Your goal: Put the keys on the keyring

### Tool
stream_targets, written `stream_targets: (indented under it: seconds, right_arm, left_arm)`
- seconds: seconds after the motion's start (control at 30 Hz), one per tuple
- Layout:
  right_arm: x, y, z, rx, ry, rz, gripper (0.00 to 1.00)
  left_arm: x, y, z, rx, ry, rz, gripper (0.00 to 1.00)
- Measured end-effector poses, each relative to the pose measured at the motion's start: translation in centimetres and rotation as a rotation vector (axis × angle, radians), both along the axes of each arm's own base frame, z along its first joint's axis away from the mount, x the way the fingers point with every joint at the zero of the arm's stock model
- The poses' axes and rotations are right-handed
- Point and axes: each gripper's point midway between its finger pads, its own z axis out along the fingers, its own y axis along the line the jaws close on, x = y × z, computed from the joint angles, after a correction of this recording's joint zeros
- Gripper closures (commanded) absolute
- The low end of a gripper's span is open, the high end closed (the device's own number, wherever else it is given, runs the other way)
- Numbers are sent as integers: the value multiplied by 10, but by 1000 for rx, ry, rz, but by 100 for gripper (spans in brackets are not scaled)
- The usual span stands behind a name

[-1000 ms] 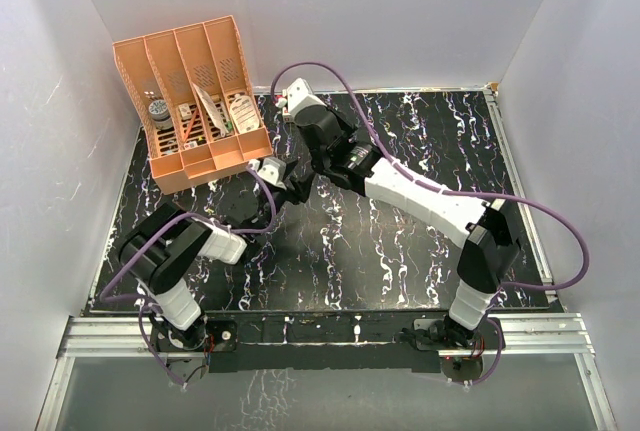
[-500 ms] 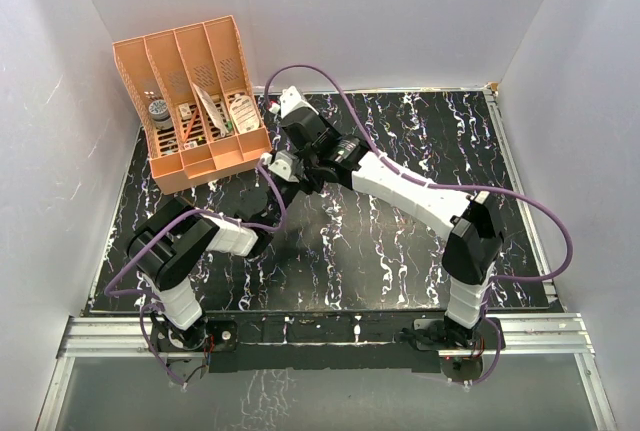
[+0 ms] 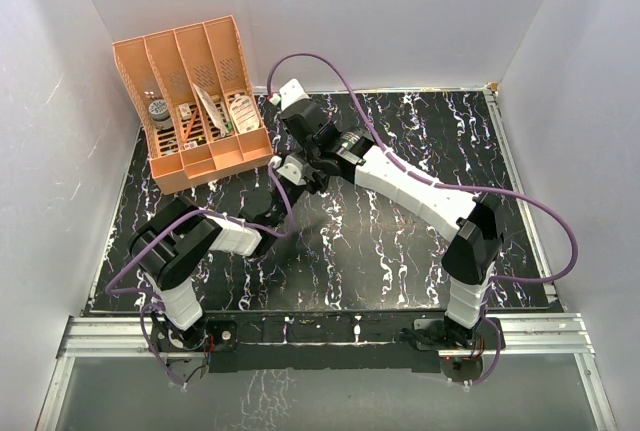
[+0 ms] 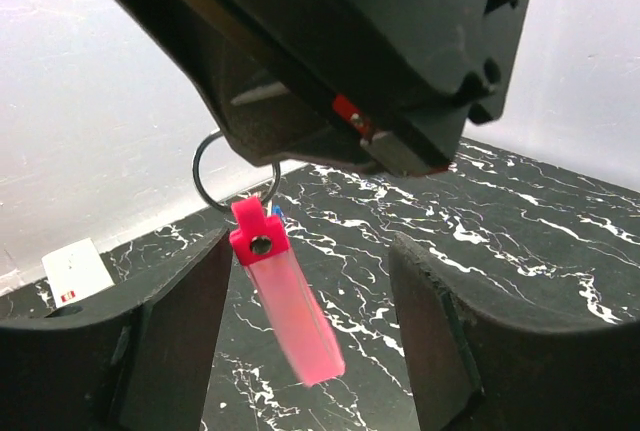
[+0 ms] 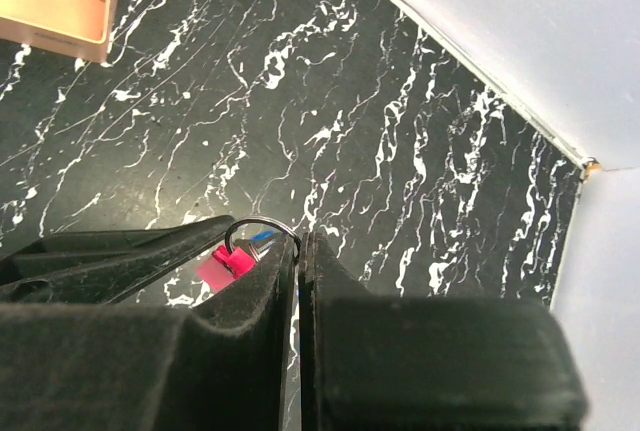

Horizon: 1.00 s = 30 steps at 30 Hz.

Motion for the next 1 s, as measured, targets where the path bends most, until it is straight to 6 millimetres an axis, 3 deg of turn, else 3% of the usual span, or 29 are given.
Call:
stream_targets:
  seconds: [0.47,1.0]
  right_arm:
    - [-10,3,-12,28,71,15,100]
    - [-12,-2,-1,36,51,12,100]
  left_arm:
    - [12,8,16,29,-69,101,37]
    - [17,17,16,58,-87,166,38]
